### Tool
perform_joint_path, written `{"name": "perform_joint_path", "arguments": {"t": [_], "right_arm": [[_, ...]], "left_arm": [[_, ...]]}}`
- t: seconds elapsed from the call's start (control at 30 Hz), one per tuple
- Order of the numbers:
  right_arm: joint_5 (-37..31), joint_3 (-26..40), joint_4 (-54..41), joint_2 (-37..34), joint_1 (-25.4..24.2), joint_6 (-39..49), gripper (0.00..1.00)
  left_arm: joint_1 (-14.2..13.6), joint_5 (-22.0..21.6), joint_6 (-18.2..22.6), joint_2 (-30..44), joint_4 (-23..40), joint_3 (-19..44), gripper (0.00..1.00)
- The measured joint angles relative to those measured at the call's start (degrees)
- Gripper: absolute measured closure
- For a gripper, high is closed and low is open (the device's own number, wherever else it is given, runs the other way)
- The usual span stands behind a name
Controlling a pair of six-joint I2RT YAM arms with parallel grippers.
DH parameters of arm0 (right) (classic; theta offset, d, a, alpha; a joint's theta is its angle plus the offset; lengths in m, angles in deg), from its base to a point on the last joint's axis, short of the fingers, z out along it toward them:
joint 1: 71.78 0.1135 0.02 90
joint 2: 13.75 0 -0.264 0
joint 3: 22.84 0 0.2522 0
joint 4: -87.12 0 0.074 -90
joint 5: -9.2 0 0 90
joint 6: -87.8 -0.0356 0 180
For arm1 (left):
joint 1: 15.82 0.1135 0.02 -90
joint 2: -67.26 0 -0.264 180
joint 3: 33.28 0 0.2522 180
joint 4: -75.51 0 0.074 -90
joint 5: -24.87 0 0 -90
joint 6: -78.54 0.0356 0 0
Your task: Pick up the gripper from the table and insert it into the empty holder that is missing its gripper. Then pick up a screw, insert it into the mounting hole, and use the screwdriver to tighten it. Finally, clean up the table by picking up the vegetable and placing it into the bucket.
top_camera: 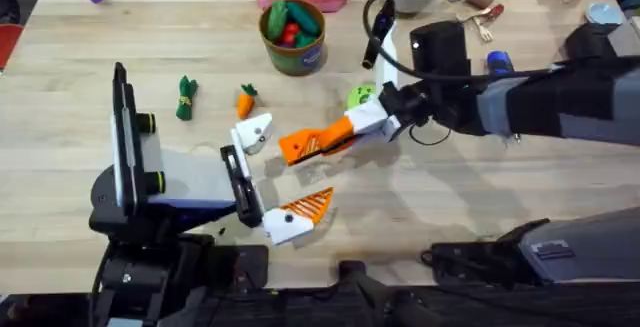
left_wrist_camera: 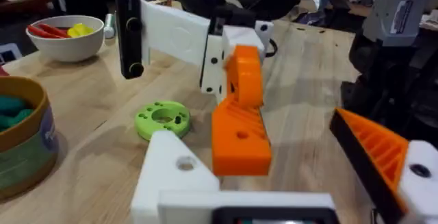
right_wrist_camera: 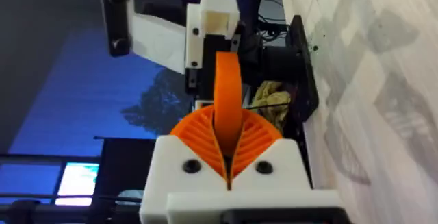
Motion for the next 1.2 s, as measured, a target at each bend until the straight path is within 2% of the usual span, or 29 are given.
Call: {"name": "perform_joint_path", "arguments": {"t": [0.33,0.8,1.2], "right_arm": [[-0.3,0.0,7.8,-0.8,1.4,-3.0,0.993],[-3.8,1.2,8.1,-0.8,2.9,-6.5,0.993],[-4.2,3.6,8.0,-0.8,3.6,-7.5,0.993]], "left_arm": [[0.0,0.0,0.0,0.0,0.0,0.0,0.015],[0.0,0.0,0.0,0.0,0.0,0.0,0.014],[0.3,0.0,0.2,0.0,0.0,0.0,0.015]]}}
